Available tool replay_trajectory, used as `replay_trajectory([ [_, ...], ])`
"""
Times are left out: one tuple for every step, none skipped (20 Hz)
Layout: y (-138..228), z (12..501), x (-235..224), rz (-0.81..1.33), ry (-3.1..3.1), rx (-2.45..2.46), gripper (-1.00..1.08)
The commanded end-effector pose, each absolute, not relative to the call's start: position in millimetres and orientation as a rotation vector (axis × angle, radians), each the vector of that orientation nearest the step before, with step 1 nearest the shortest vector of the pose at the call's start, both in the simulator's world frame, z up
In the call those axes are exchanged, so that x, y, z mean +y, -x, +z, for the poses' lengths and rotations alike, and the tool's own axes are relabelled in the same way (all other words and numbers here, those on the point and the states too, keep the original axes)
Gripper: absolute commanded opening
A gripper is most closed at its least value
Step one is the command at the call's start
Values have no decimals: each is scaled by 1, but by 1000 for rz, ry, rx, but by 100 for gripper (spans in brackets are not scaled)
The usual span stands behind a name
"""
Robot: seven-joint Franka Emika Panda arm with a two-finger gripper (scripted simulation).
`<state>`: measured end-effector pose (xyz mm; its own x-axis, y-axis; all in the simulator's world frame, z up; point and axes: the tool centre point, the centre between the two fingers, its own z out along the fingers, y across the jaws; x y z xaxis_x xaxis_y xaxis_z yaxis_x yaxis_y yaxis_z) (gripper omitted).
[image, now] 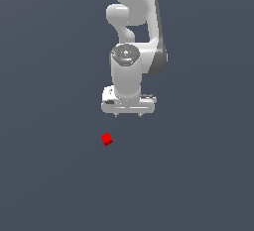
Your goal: Pick up the red cube and move it to a goal position.
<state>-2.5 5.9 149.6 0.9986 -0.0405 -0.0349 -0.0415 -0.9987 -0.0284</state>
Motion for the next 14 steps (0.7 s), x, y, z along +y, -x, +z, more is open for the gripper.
replay_trajectory([
  [3,150,6,53,3111,64,100],
  [3,149,6,53,3111,63,100],
  [2,149,5,53,3112,60,100],
  [2,148,5,53,3112,56,100],
  [2,147,4,53,3112,50,100],
  [2,146,3,52,3112,43,100],
  [2,145,2,52,3113,33,100],
  [2,143,0,51,3113,22,100],
  [1,141,-1,50,3114,10,100],
  [1,139,-3,49,3114,-5,100],
  [1,136,-5,48,3115,-21,100],
  [0,133,-8,47,3115,-39,100],
  [-1,130,-11,46,3116,-59,100],
  [-1,127,-13,45,3116,-81,100],
])
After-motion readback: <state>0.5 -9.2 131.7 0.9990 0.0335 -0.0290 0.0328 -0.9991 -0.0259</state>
